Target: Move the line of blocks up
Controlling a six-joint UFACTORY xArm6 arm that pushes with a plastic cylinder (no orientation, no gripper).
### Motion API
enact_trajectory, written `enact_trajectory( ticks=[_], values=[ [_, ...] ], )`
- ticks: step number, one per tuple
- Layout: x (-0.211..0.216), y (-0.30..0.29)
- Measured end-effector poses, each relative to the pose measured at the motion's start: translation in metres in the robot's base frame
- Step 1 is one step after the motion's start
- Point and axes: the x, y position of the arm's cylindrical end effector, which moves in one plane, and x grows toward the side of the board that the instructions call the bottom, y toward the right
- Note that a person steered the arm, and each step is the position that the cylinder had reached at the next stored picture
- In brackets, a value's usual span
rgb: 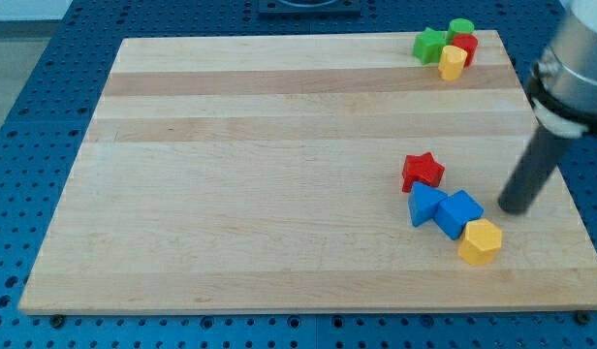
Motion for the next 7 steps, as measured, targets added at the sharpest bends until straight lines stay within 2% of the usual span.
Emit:
enact_trajectory(
  ticks=[1,3,6,7],
  values=[
    [0.046,0.0],
    [0.07,-0.063],
    [0.064,-0.032],
    [0.053,-0.039]
  ],
)
